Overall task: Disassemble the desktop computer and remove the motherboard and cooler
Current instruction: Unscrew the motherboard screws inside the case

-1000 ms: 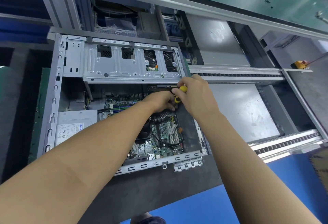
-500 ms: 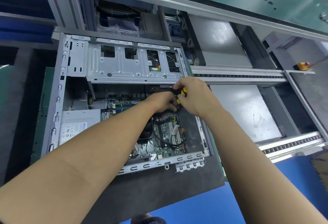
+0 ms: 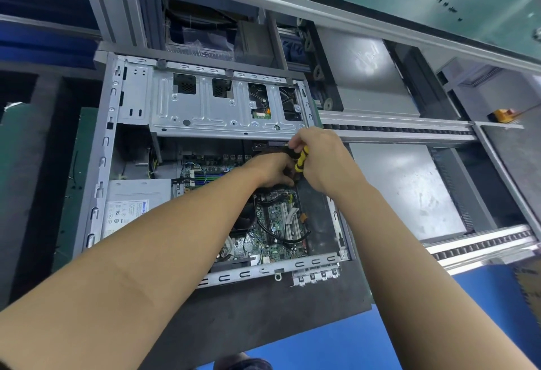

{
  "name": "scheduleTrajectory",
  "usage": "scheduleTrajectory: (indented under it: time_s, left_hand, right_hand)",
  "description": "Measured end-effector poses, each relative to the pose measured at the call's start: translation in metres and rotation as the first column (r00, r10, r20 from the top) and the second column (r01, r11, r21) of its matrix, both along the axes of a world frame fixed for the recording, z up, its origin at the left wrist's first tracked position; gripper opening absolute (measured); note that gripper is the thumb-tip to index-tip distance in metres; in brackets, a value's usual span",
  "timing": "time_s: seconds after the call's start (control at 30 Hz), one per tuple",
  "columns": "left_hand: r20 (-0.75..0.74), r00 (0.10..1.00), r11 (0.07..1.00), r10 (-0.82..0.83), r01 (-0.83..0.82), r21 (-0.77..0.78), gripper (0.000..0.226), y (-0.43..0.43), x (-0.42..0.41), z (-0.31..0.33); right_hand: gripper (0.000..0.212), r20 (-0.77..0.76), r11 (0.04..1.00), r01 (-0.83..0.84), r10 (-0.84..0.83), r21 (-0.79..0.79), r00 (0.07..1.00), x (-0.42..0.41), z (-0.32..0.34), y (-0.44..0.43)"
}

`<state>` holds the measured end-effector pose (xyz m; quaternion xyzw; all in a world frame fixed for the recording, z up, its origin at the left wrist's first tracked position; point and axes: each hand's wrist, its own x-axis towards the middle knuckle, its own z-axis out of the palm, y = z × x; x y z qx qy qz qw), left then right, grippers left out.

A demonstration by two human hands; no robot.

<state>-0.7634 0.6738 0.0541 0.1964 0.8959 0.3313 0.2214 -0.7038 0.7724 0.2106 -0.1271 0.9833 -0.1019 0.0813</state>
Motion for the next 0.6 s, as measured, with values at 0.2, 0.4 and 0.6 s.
scheduleTrajectory:
  time_s: [0.2, 0.4, 0.6]
  left_hand:
    - [-0.027, 1.000, 1.000, 0.013, -0.013, -0.006, 0.029, 0.003, -0.001, -0.001]
    - [-0.012, 1.000, 1.000, 0.002, -0.002, -0.012, 0.011, 0.004, -0.001, 0.000]
    - [0.002, 1.000, 1.000, 0.014, -0.014, -0.009, 0.018, 0.002, 0.000, -0.002]
  right_hand:
    - [0.030, 0.020, 0.999, 0.036, -0.036, -0.030, 0.999, -0.001, 0.000, 0.009]
    - [0.026, -0.173, 0.979, 0.204, -0.198, 0.019, 0.965, 0.002, -0.011, 0.000]
    - [0.025, -0.029, 0.993, 0.110, -0.108, 0.053, 0.994, -0.003, -0.006, -0.006]
